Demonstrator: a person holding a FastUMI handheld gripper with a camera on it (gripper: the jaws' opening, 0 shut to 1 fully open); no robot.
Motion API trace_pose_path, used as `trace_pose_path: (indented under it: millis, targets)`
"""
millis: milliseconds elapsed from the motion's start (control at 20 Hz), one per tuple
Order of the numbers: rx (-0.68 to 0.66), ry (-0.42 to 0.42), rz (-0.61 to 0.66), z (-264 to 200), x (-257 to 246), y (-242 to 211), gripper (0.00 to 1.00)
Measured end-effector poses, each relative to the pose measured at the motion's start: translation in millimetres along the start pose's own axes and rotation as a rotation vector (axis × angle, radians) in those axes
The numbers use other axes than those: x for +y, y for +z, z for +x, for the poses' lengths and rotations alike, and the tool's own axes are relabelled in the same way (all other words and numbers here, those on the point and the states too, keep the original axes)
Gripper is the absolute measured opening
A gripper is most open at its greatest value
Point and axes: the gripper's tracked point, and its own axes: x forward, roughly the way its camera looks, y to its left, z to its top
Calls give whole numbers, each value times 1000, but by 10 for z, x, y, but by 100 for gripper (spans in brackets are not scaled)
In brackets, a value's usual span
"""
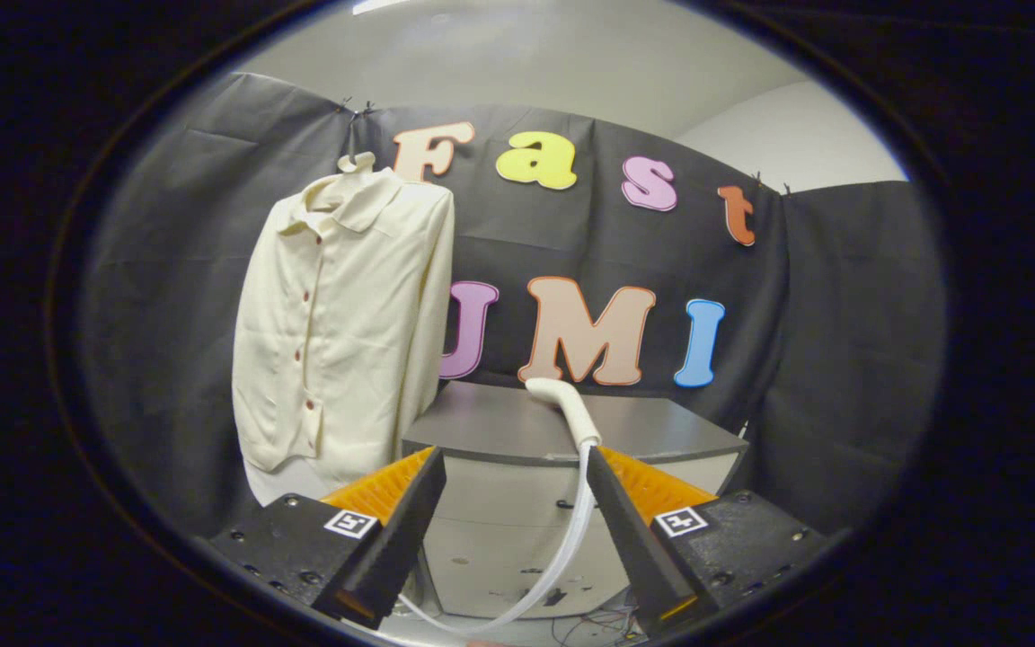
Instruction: Iron the clothes twice with a garment steamer, once on the left side and once on the right side.
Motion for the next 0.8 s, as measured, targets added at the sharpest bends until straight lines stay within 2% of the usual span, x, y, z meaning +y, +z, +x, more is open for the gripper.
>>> trace_pose_path:
  millis: [400, 800]
  targets:
    - [40, 76, 22, 1056, -569, -226, 97]
    - [162, 50, 72, 2051, -737, -591, 95]
